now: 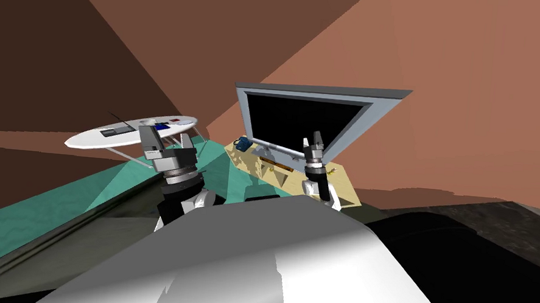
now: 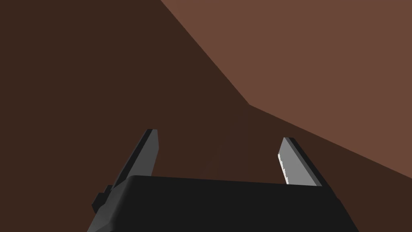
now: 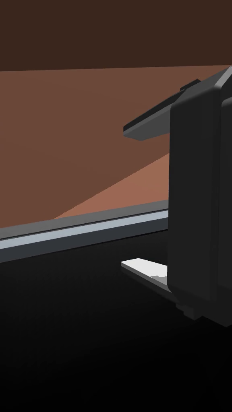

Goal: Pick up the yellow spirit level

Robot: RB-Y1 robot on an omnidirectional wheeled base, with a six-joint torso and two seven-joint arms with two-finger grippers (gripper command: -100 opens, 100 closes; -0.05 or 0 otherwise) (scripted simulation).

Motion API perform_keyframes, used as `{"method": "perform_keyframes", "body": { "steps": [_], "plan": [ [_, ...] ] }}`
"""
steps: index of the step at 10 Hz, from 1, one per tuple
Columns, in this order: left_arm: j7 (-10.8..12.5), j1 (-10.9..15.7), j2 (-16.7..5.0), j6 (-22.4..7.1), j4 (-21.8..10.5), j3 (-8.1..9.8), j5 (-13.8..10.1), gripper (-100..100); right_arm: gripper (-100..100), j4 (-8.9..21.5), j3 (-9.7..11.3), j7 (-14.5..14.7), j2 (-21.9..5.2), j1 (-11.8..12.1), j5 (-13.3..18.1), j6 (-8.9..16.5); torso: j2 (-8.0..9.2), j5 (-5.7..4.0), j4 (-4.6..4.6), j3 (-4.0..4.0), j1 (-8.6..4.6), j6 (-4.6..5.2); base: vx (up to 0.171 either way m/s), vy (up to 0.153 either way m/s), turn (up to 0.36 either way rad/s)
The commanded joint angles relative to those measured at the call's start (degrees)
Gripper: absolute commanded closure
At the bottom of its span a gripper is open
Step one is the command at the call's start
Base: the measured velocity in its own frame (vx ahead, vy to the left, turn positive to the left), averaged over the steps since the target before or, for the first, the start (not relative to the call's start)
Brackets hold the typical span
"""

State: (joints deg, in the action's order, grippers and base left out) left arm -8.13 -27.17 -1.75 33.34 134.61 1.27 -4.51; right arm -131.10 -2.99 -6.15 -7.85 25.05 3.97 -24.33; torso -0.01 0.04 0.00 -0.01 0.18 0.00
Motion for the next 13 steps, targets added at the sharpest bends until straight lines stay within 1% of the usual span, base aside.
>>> {"method": "perform_keyframes", "body": {
  "steps": [1, 2, 3, 4, 5, 6, 7, 8, 9, 10, 11, 12, 13],
  "plan": [
    [0.00, 0.00, 0.00, 0.00, 0.00, 0.00, 0.00, 0, -100, 2.15, -0.18, 0.06, -1.07, -1.67, -0.81, 2.86, 0.00, 0.00, 0.00, 0.00, 0.00, 0.00, 0.004, 0.058, 0.041],
    [0.00, 0.00, 0.00, 0.00, 0.00, 0.00, 0.00, 0, -100, 3.88, -0.39, 0.03, -2.02, -3.11, -1.64, 4.52, -0.02, 0.00, 0.00, -0.01, 0.03, -0.01, -0.001, 0.095, 0.075],
    [0.00, 0.00, 0.00, 0.00, 0.00, 0.00, 0.00, 0, -100, 3.93, -0.39, 0.03, -2.02, -3.11, -1.64, 5.79, -0.01, 0.03, 0.00, -0.01, 0.15, -0.01, -0.005, 0.080, 0.035],
    [0.00, 0.00, 0.00, 0.00, 0.00, 0.00, 0.00, 0, -100, 5.84, -0.62, -0.01, -2.94, -4.64, -2.53, 7.85, 0.00, 0.03, 0.00, 0.00, 0.12, 0.00, 0.009, 0.082, 0.053],
    [0.00, 0.00, 0.00, 0.00, 0.00, 0.00, 0.00, 0, -100, 5.84, -0.62, -0.01, -2.94, -4.64, -2.53, 8.75, -0.03, 0.03, -0.01, -0.02, 0.14, -0.01, 0.007, 0.066, 0.027],
    [0.00, 0.00, 0.00, 0.00, 0.00, 0.00, 0.00, 0, -100, 7.86, -0.87, -0.07, -3.85, -6.25, -3.47, 10.57, -0.02, 0.02, -0.01, -0.01, 0.07, 0.01, -0.006, 0.074, 0.060],
    [0.00, 0.00, 0.00, 0.00, 0.00, 0.00, 0.00, 0, -100, 7.86, -0.87, -0.07, -3.85, -6.25, -3.47, 11.88, 0.01, 0.02, 0.00, 0.00, 0.10, -0.01, 0.003, 0.066, 0.032],
    [0.00, 0.00, 0.00, 0.00, 0.00, 0.00, 0.00, 0, -100, 10.00, -1.12, -0.15, -4.74, -7.93, -4.47, 13.54, -0.01, 0.02, 0.00, 0.00, 0.07, 0.01, 0.023, 0.072, 0.067],
    [0.00, 0.00, 0.00, 0.00, 0.00, 0.00, 0.00, 0, -100, 10.00, -1.12, -0.15, -4.74, -7.93, -4.47, 15.17, -0.07, 0.02, -0.01, -0.03, 0.09, -0.01, 0.020, 0.060, 0.028],
    [0.00, 0.00, 0.00, 0.00, 0.00, 0.00, 0.00, 0, -100, 12.23, -1.39, -0.26, -5.63, -9.65, -5.52, 16.61, -0.06, 0.01, -0.02, -0.04, 0.05, 0.01, 0.022, 0.069, 0.069],
    [0.00, 0.00, 0.00, 0.00, 0.00, 0.00, 0.00, 0, -100, 12.26, -1.39, -0.26, -5.63, -9.65, -5.52, 18.28, -0.08, 0.02, -0.02, -0.05, 0.08, -0.01, 0.012, 0.063, 0.033],
    [0.00, 0.00, 0.00, 0.00, 0.00, 0.00, 0.00, 0, -100, 14.14, -1.67, -0.40, -6.50, -11.42, -6.61, 19.99, -0.05, 0.02, -0.01, -0.03, 0.05, 0.01, 0.015, 0.080, 0.063],
    [0.00, 0.00, 0.00, 0.00, 0.00, 0.00, 0.00, 0, -100, 14.63, -1.67, -0.40, -6.50, -11.42, -6.61, 21.56, -0.06, 0.02, -0.01, -0.04, 0.10, -0.01, 0.009, 0.069, 0.033]
  ]
}}
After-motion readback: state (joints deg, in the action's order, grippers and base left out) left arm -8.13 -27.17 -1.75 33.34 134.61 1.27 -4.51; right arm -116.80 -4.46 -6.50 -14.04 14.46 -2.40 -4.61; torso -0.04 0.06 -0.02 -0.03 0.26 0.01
